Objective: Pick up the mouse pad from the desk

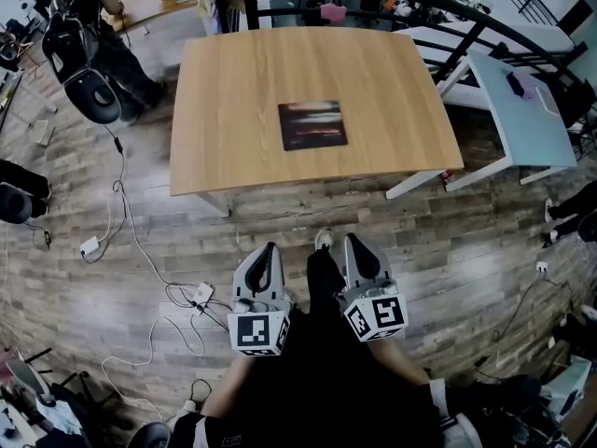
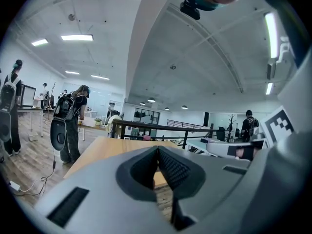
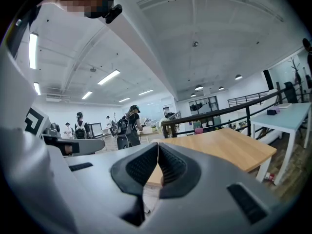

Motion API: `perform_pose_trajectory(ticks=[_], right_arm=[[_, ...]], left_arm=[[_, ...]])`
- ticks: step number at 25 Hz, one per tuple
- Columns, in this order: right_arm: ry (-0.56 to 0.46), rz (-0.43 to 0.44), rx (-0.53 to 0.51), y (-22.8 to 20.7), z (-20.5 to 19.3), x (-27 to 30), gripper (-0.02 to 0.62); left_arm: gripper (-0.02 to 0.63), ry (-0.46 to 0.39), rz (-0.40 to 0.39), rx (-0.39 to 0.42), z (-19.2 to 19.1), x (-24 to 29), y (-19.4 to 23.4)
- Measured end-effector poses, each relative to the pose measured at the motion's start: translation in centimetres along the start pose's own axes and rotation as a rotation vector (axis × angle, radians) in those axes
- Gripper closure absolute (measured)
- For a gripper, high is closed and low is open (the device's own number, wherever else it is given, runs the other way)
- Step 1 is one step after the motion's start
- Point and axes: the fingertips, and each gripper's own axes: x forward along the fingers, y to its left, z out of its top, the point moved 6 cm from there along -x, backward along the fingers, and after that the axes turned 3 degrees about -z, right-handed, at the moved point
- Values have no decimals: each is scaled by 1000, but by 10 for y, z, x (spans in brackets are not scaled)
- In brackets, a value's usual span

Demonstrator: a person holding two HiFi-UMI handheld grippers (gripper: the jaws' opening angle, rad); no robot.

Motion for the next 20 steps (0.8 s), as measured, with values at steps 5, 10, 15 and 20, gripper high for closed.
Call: perform_pose_trajectory(ticks=[5, 10, 15, 20], right_arm=[[-5, 23, 2, -23, 11, 43, 565], [0, 37, 2, -57, 26, 93, 565], [5, 64, -2, -87, 46, 139, 565], [26, 96, 3, -115, 54, 180, 565]], left_arm=[[583, 3, 11, 5, 11, 49, 7], [583, 13, 9, 8, 22, 110, 7], [583, 15, 33, 13, 40, 160, 7], [583, 31, 66, 2, 47, 208, 7]])
